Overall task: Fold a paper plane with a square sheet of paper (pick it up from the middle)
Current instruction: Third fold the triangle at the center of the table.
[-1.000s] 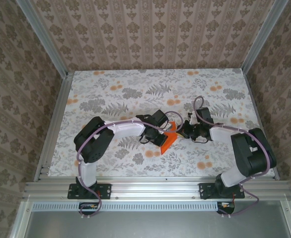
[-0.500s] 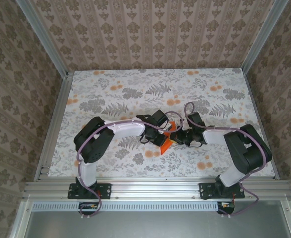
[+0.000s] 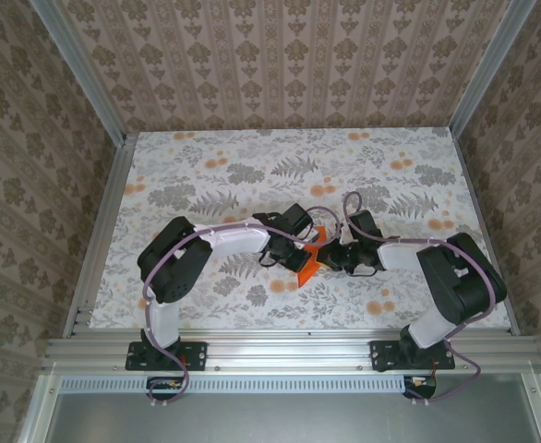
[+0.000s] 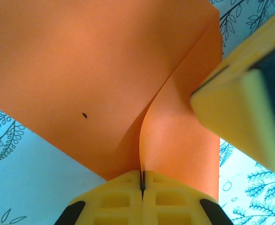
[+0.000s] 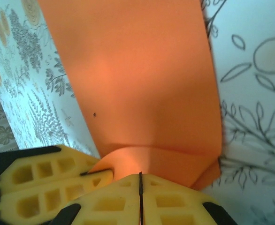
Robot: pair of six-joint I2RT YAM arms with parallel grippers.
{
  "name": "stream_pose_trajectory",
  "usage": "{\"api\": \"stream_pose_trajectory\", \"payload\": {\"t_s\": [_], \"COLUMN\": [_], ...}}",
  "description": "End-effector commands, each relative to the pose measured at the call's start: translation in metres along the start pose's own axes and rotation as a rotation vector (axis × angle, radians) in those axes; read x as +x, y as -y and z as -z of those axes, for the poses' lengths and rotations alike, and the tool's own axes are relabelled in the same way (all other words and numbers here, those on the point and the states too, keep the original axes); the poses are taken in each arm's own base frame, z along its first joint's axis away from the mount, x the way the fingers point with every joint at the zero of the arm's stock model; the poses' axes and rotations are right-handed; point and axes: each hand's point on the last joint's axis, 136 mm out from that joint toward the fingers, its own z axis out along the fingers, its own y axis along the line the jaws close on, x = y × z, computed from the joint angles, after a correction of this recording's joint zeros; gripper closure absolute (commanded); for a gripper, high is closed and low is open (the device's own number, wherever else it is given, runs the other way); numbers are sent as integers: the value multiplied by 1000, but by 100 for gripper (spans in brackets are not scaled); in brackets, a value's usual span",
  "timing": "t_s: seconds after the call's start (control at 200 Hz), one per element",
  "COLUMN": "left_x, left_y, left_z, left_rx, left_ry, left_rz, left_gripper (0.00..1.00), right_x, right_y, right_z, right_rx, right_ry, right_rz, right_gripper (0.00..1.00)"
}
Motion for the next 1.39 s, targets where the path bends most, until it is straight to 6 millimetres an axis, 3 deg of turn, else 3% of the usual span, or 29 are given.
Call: {"api": "stream_pose_trajectory", "payload": {"t_s": [0.0, 0.145, 0.42, 0.75, 0.925, 1.065, 1.27, 1.39], "left_x": [21, 21, 22, 24, 23, 23, 26, 26], "left_y": [-12, -12, -12, -16, -16, -16, -17, -18], "left_z": [-13, -14, -14, -15, -15, -16, -17, -18], "left_rx": [-44, -41, -40, -48, -35, -28, -31, -33], "left_ry": [-91, -91, -94, -95, -89, -91, -98, -99], "left_rz": [30, 32, 32, 51, 62, 65, 66, 68], "left_gripper": [96, 96, 96, 97, 97, 97, 97, 97], "right_x": [11, 18, 24, 23, 30, 33, 39, 40], "right_y": [-3, -5, 17, -5, -13, -9, 11, 5], "right_z": [5, -3, -22, 2, -2, -12, -22, -18], "right_rx": [5, -11, 12, -29, -53, -54, 3, -16], "right_ry": [-12, -11, -11, 40, 47, 51, 32, 33], "right_rz": [3, -8, -58, -27, -20, -31, -55, -47], "right_gripper": [91, 91, 92, 91, 92, 92, 92, 92]}}
